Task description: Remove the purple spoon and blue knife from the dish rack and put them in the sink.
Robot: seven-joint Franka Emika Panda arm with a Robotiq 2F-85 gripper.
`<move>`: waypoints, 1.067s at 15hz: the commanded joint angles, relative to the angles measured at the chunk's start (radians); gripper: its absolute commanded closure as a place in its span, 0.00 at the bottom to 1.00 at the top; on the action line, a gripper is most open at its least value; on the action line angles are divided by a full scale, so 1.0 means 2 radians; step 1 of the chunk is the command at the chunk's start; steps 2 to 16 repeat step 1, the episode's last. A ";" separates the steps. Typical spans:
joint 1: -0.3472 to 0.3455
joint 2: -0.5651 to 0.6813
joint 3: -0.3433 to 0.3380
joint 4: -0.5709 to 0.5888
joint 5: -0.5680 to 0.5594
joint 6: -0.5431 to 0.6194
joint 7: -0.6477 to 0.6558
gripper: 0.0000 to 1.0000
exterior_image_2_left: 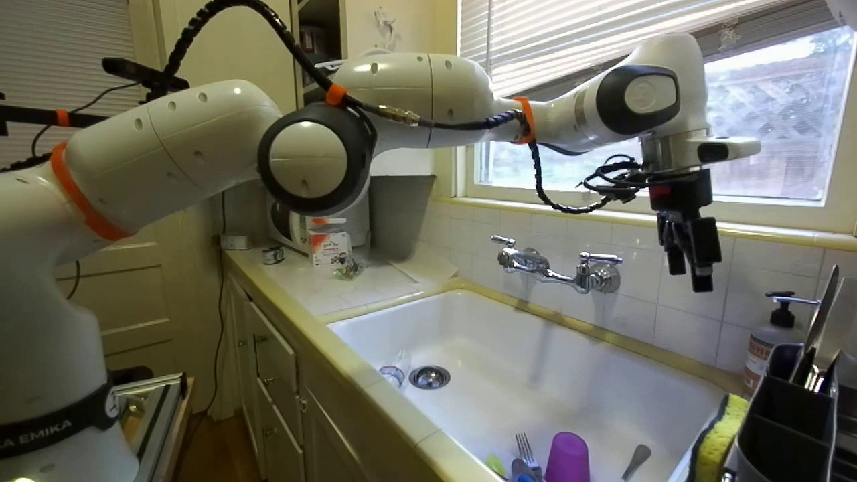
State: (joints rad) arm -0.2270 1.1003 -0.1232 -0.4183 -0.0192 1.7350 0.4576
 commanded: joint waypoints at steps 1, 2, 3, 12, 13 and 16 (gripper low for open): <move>0.003 -0.012 0.001 -0.009 0.001 0.004 0.003 0.00; 0.003 -0.012 0.001 -0.009 0.001 0.004 0.003 0.00; 0.003 -0.012 0.001 -0.009 0.001 0.004 0.003 0.00; 0.003 -0.012 0.001 -0.009 0.001 0.004 0.003 0.00; 0.003 -0.012 0.001 -0.009 0.001 0.004 0.003 0.00; 0.003 -0.012 0.001 -0.009 0.001 0.004 0.003 0.00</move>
